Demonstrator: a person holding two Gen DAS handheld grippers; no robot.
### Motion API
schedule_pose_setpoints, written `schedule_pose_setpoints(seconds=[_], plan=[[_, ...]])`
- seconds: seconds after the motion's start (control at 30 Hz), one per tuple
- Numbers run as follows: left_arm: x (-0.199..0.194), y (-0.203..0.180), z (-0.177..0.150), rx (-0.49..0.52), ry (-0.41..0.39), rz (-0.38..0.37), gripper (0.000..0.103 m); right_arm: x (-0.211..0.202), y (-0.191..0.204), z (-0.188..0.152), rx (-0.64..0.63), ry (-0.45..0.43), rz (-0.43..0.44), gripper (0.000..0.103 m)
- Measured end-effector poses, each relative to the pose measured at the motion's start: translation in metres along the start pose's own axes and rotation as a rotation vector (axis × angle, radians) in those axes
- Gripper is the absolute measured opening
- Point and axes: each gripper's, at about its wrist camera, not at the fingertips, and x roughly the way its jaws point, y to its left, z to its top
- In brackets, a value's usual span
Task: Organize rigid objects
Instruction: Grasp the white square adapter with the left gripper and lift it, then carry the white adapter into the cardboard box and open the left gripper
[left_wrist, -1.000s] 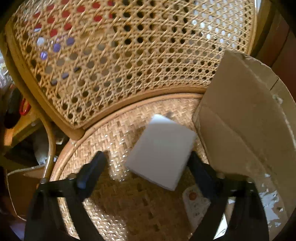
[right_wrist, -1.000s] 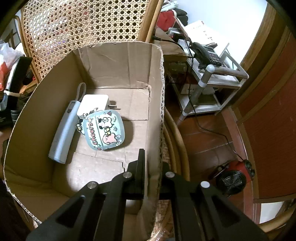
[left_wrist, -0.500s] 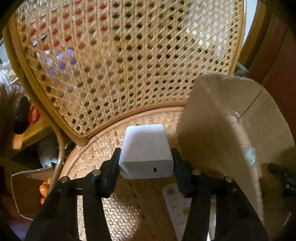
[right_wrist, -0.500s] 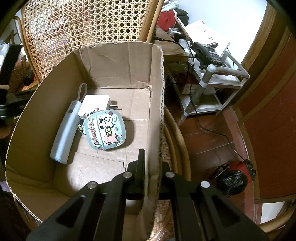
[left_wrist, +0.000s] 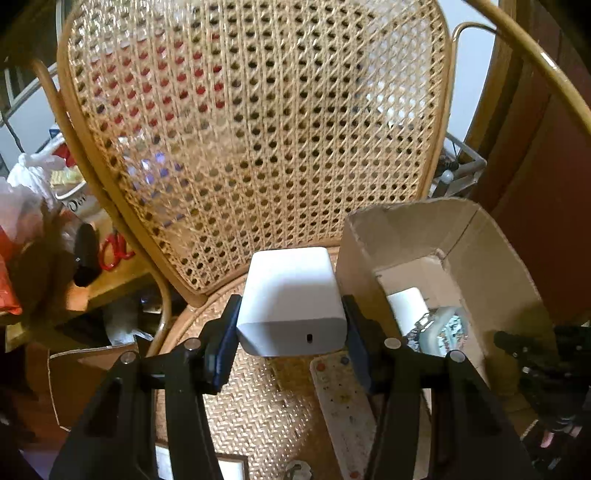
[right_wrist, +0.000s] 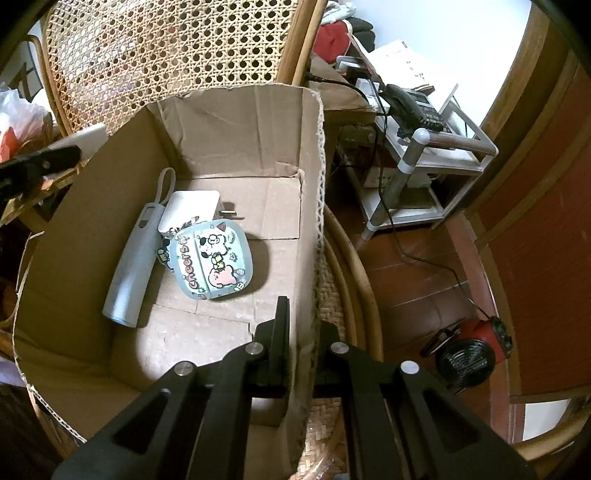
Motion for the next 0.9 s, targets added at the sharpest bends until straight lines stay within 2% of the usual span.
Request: schedule_pose_setpoints(seconds=[0.17, 0.4, 0.53, 0.9], plan=[[-0.020, -0.004, -0.001, 0.025, -0.020, -0.012, 0.051, 0.000, 0.000, 0.003, 0.003, -0.003, 0.001, 0.008], [-0.041, -0.034, 0.002, 0.076, -0.041, -0.054, 0.051, 0.000, 0.004, 0.002, 0.008, 0.003, -0.001, 0.008], [-0.043, -0.052, 0.001, 0.107, -0.033, -0.101, 0.051, -0.001, 0.004, 0.001, 0.016, 0.003, 0.007, 0.008], [-0.028, -0.103, -0.011, 0.188, 0.011, -0.142, 0.051, -0.002, 0.000, -0.003, 0.019, 0.003, 0.013, 0.006]])
